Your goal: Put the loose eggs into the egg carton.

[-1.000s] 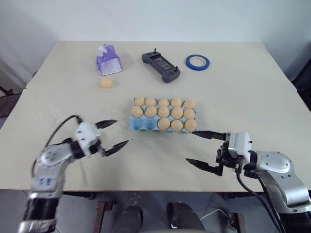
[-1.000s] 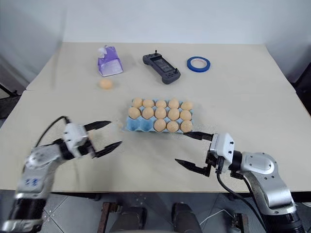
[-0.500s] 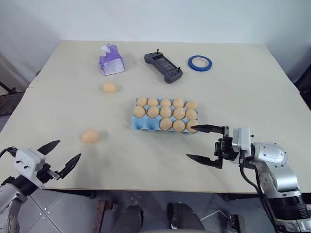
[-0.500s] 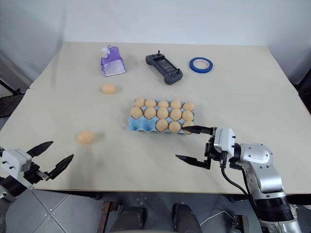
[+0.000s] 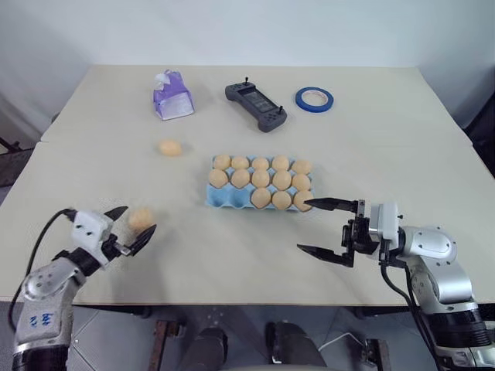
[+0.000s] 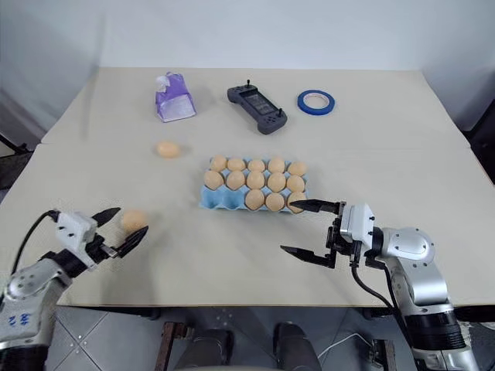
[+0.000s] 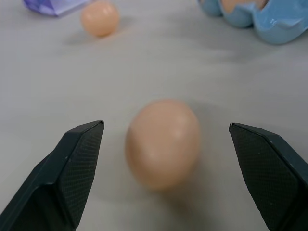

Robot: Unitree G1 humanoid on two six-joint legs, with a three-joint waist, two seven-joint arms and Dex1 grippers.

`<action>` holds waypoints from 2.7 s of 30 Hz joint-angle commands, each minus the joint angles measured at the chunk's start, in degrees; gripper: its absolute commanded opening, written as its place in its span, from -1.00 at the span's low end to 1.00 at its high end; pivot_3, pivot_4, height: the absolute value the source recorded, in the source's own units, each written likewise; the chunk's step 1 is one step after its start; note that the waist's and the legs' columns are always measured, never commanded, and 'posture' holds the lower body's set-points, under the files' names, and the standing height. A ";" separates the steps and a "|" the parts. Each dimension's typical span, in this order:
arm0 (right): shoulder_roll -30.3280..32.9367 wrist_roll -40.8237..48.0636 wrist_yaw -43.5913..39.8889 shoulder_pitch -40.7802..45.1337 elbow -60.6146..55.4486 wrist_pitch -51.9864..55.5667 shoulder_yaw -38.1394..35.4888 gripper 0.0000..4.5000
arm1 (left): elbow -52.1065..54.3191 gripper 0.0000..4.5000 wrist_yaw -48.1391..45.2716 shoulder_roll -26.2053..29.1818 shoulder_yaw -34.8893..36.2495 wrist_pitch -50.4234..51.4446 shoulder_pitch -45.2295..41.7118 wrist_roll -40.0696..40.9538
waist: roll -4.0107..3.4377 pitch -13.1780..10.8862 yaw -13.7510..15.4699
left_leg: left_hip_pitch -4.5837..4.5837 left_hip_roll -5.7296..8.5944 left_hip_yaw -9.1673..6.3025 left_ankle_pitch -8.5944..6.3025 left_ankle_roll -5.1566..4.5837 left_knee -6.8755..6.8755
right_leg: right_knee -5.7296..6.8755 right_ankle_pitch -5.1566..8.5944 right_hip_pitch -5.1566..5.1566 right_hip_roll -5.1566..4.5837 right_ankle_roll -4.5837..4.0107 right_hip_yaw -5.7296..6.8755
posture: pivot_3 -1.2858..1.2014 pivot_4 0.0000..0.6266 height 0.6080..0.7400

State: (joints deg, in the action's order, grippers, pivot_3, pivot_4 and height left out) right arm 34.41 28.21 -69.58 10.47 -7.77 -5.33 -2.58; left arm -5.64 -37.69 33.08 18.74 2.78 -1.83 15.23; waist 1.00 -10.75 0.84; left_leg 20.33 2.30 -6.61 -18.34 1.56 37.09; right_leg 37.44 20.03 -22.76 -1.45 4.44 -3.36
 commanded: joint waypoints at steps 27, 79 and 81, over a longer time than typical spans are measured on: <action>0.26 -1.51 11.72 -11.51 -12.23 -0.28 -4.47 1.00 | -13.90 -0.22 -9.38 -12.10 -25.32 -2.61 -33.13 -6.81 | 0.01 0.00 0.14 | 0.02 0.03 0.14 0.05 0.03 0.20 | 0.15 -0.02 -0.01 0.05 0.04 -0.04 | 0.03 -0.52 1.00; -3.48 -1.40 12.09 -8.60 -9.56 -1.97 -0.77 1.00 | -67.42 1.00 24.50 -8.76 -10.62 -3.76 -63.98 -14.90 | 0.23 0.03 -0.53 | 1.14 0.10 0.61 0.22 0.27 0.45 | 0.88 -0.27 -1.60 -0.15 0.21 0.13 | 0.03 -0.52 1.00; -3.50 -1.65 12.97 -9.37 -10.20 -2.02 -1.13 1.00 | -69.11 1.00 25.20 -9.66 -10.15 -2.78 -64.63 -14.84 | 0.25 0.02 -0.58 | 1.29 0.12 0.72 0.21 0.26 0.53 | 1.03 -0.28 -1.78 -0.17 0.24 0.13 | 0.03 -0.52 1.00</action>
State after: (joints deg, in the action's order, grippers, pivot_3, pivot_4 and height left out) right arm 30.64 26.39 -57.55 1.48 -15.21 -6.64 -2.24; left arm -74.09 -13.17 23.51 8.47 0.07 -64.81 0.98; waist 1.26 -10.73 0.25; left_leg 21.63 2.42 -5.88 -18.14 1.80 37.69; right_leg 38.43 19.74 -24.54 -1.63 4.69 -3.25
